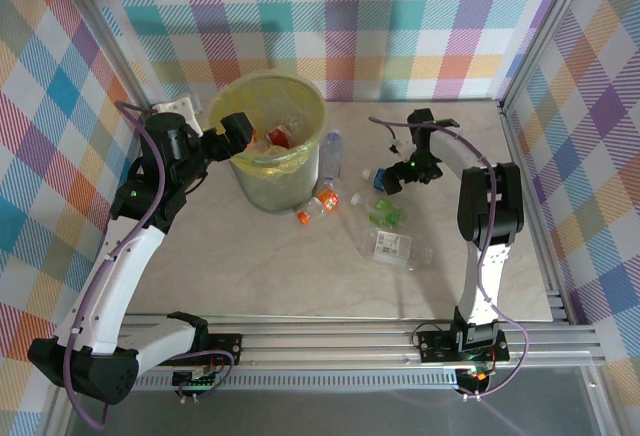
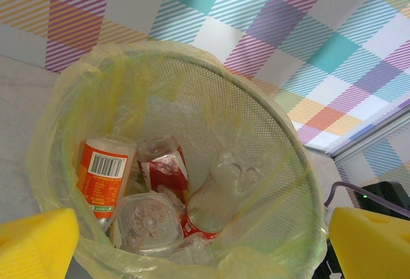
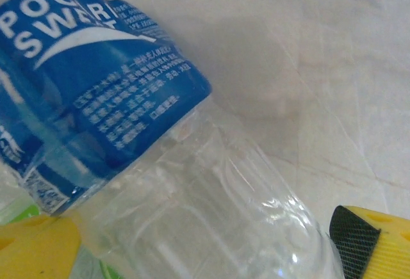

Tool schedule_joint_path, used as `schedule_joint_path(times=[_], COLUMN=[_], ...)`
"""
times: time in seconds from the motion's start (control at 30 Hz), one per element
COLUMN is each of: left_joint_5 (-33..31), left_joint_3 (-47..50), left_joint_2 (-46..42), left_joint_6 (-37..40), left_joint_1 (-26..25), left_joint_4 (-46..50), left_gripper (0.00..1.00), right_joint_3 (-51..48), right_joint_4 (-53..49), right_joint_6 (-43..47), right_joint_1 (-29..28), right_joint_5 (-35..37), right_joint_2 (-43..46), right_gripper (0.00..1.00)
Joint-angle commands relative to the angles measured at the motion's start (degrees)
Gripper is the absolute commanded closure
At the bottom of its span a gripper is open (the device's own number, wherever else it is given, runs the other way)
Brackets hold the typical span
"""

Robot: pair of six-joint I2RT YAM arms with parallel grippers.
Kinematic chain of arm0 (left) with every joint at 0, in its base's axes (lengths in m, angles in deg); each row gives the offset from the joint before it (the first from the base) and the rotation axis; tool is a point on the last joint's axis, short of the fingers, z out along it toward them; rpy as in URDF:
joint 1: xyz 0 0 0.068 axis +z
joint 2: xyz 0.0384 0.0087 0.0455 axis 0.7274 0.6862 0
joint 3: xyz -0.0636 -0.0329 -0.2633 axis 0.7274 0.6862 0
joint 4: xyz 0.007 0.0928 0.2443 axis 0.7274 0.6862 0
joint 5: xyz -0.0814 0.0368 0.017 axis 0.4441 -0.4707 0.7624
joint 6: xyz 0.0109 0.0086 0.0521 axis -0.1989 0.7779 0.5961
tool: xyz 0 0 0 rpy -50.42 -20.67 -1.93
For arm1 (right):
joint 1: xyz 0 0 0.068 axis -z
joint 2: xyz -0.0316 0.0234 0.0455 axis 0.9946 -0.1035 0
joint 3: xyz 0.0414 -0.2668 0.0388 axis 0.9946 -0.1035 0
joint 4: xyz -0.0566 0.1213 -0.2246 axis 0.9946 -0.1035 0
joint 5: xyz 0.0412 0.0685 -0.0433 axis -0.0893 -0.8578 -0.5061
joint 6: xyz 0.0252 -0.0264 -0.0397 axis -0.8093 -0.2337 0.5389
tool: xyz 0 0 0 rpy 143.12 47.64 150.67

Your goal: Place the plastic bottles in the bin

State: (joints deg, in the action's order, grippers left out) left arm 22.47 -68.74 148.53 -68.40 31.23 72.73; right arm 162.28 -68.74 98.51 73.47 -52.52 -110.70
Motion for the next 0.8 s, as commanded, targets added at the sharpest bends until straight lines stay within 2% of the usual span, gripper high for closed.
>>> schedule_joint_path(times=[0.0, 0.2, 0.37, 0.57, 0.77], left_joint_5=[1.41, 1.91, 2.72, 3.10, 3.37], left_joint_3=[-1.29, -0.64, -1.43, -1.62, -1.74], left_joint_2=[-1.01, -1.10, -0.50, -0.31, 0.30], left_joint_6=[0.02, -0.60, -0.70, -0.74, -0.97], left_joint_1=[0.48, 0.50, 0.50, 0.49, 0.50], left_joint_4=[-0.52, -0.34, 0.00, -0.39, -0.68], left_gripper=[0.00, 0.00, 0.00, 0.00, 0.00], right_joint_3=[3.66, 7.21, 7.87, 7.70, 10.19], right_joint_4=[-0.64, -2.61, -1.32, 0.40, -2.98], right_joint_6=[3.60, 4.34, 4.50, 8.77, 12.34], right_joint_1=[-0.50, -0.53, -0.57, -1.47, -3.72], right_joint_5=[-2.32, -2.25, 0.61, 0.35, 2.80], right_joint_2=[-2.69, -5.42, -6.32, -6.81, -9.25], right_gripper=[0.00, 0.00, 0.00, 0.00, 0.00])
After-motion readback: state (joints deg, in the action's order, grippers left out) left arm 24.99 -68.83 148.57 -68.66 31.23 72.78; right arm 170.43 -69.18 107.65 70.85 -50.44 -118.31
